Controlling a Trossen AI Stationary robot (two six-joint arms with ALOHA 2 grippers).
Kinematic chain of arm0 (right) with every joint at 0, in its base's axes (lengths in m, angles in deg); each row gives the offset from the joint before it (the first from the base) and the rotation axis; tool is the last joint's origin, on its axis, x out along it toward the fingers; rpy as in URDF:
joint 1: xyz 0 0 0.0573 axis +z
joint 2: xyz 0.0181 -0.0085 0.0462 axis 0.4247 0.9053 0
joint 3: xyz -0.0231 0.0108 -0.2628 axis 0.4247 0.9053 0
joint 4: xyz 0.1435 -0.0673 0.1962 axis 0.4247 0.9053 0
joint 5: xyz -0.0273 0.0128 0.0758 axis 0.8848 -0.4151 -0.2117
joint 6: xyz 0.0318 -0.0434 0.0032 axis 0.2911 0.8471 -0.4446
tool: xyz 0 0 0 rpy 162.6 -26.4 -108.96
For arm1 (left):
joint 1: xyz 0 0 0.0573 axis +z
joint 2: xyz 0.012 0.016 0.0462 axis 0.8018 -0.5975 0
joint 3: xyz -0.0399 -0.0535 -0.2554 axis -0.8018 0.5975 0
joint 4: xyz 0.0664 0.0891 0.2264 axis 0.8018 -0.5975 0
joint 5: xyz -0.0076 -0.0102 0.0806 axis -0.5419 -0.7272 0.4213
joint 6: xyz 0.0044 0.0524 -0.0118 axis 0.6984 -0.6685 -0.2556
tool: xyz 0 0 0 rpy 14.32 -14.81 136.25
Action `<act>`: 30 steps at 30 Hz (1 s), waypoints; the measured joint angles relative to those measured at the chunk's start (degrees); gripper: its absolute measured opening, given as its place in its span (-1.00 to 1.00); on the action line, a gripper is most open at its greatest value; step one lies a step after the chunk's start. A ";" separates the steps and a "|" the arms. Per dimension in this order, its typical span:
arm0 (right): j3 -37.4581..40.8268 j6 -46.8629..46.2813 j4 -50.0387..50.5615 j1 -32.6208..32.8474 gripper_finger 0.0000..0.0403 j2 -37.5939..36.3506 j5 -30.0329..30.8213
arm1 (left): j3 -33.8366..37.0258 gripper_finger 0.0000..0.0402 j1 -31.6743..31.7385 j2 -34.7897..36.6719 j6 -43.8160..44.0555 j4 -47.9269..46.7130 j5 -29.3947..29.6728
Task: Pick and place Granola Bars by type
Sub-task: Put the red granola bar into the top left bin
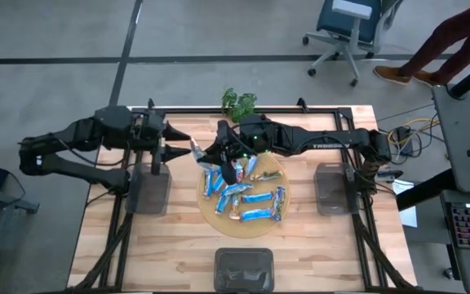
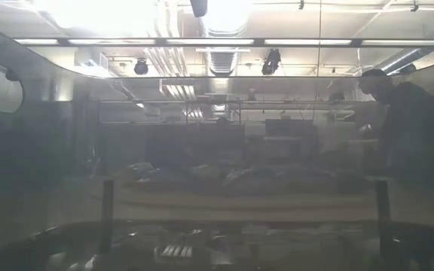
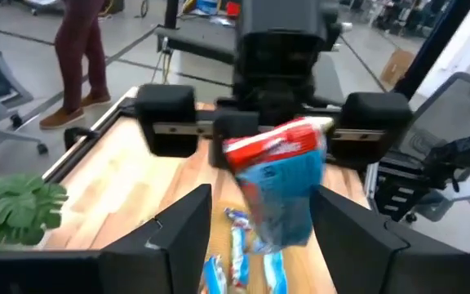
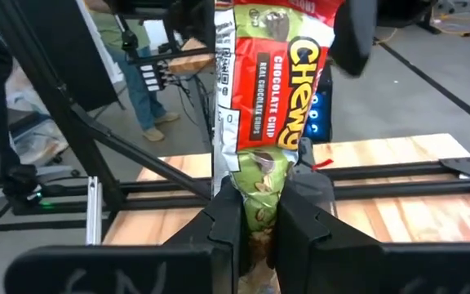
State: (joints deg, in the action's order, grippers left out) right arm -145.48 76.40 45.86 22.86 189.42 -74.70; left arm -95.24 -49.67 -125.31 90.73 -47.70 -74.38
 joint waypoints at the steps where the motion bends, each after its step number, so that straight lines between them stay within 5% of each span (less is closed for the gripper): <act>1: 0.00 0.00 -0.12 -0.09 -0.81 -0.02 -0.07 | 0.00 -0.04 0.00 0.49 0.85 0.26 -0.18; 30: -1.09 0.74 -1.17 -0.88 -0.81 -0.11 -0.25 | -0.07 -0.04 -0.04 -3.77 1.24 5.87 -2.58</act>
State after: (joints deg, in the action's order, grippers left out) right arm -146.58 77.14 44.69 21.98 189.32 -74.95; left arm -95.31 -49.71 -129.08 91.97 -41.83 -76.96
